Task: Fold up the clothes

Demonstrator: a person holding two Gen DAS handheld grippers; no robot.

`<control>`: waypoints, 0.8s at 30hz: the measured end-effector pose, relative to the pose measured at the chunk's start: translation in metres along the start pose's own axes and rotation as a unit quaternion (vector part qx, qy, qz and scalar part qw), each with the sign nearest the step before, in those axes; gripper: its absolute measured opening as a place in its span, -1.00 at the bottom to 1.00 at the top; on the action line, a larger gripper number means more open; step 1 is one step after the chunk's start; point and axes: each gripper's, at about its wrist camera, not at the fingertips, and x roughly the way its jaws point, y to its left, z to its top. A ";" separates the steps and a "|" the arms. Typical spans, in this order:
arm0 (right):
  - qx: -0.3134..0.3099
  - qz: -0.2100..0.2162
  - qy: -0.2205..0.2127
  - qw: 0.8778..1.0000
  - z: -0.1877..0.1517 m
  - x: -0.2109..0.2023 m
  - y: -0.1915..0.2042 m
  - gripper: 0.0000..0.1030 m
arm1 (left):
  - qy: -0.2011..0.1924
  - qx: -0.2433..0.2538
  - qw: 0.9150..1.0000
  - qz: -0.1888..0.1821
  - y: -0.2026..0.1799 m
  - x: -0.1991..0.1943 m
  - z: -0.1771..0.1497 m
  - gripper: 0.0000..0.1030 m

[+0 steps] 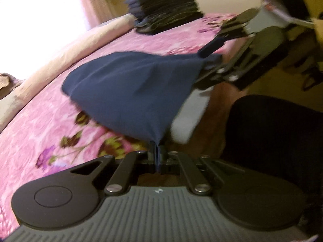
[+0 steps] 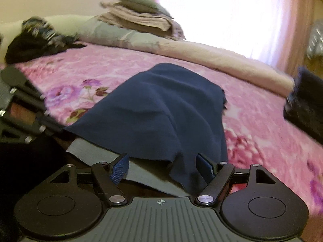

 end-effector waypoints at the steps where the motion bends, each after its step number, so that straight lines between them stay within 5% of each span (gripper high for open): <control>1: 0.025 0.000 0.004 1.000 -0.002 -0.001 -0.005 0.47 | 0.003 -0.003 1.000 -0.002 -0.001 0.003 -0.001 -1.00; 5: 0.187 0.031 0.008 0.982 -0.011 -0.009 -0.025 0.48 | -0.003 -0.006 1.000 -0.008 0.001 0.003 0.002 -1.00; 6: 0.232 0.041 0.008 0.972 -0.013 -0.011 -0.031 0.74 | -0.006 -0.004 1.000 -0.010 0.002 0.002 0.003 -1.00; 7: 0.290 0.052 0.007 0.956 -0.019 -0.011 -0.037 0.96 | -0.008 -0.002 1.000 -0.011 0.003 0.000 0.005 -1.00; 10: 0.417 0.083 0.000 0.905 -0.038 -0.006 -0.047 0.96 | -0.012 -0.016 1.000 -0.022 0.008 -0.004 0.005 -1.00; 17: 0.633 0.141 -0.053 0.759 -0.063 0.024 -0.060 0.94 | -0.013 -0.004 0.999 -0.039 0.017 -0.012 0.011 -1.00; 19: 0.649 0.151 -0.060 0.743 -0.058 0.028 -0.061 0.65 | -0.012 0.014 0.999 -0.043 0.013 -0.013 0.014 -1.00; 23: 0.666 0.153 -0.053 0.728 -0.054 0.033 -0.065 0.58 | -0.008 0.051 0.998 -0.046 0.003 -0.010 0.021 -1.00; 24: 0.670 0.147 -0.047 0.726 -0.055 0.034 -0.067 0.31 | -0.007 0.060 0.997 -0.047 0.000 -0.010 0.022 -1.00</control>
